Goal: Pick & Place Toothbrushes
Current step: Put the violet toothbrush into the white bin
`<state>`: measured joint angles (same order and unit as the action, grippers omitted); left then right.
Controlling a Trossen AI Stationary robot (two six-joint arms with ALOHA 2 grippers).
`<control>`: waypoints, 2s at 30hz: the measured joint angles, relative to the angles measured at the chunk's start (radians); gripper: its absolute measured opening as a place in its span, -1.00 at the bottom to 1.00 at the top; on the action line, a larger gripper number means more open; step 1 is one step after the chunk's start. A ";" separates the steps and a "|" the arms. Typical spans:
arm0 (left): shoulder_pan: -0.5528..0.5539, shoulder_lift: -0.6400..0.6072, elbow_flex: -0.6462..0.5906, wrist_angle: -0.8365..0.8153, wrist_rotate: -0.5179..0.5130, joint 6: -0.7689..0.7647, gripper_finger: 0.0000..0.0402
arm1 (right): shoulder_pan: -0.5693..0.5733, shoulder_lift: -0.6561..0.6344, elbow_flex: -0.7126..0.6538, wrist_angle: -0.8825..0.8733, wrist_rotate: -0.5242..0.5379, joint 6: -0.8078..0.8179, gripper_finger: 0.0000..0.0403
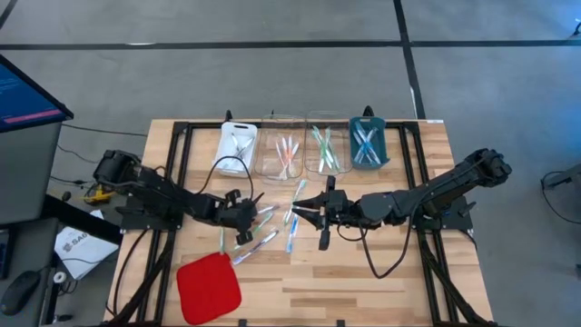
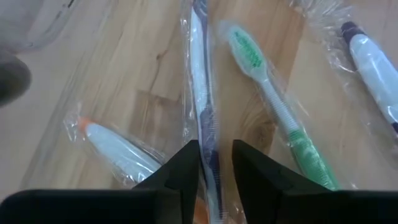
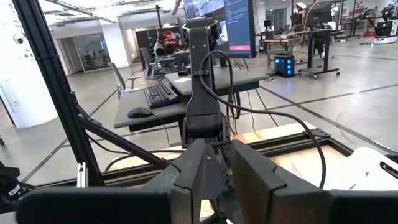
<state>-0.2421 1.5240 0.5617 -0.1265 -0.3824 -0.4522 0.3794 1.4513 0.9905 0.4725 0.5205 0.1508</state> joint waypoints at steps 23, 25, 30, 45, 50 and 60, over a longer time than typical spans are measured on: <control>0.007 -0.246 -0.003 0.018 -0.016 -0.027 -0.93 | 0.000 0.000 0.000 0.000 0.000 0.000 -0.64; 0.006 -0.325 -0.003 0.016 -0.044 -0.014 -0.93 | 0.000 0.000 0.000 0.000 0.000 0.000 -0.64; 0.062 -0.531 -0.002 -0.007 -0.164 0.049 -0.93 | 0.001 0.000 0.000 0.000 0.000 0.025 -0.64; 0.752 -0.619 -0.002 -0.102 0.076 0.201 -0.93 | 0.000 0.000 0.000 -0.001 0.000 0.026 -0.64; 0.871 -0.483 -0.002 -0.103 0.150 0.265 -0.93 | 0.000 0.000 0.000 -0.001 0.000 0.026 -0.64; 0.894 -0.320 -0.002 -0.071 0.172 0.293 -0.93 | 0.000 0.000 0.000 -0.001 0.000 0.026 -0.64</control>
<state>0.6518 1.2038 0.5602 -0.1979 -0.2108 -0.1597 0.3794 1.4509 0.9905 0.4717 0.5205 0.1768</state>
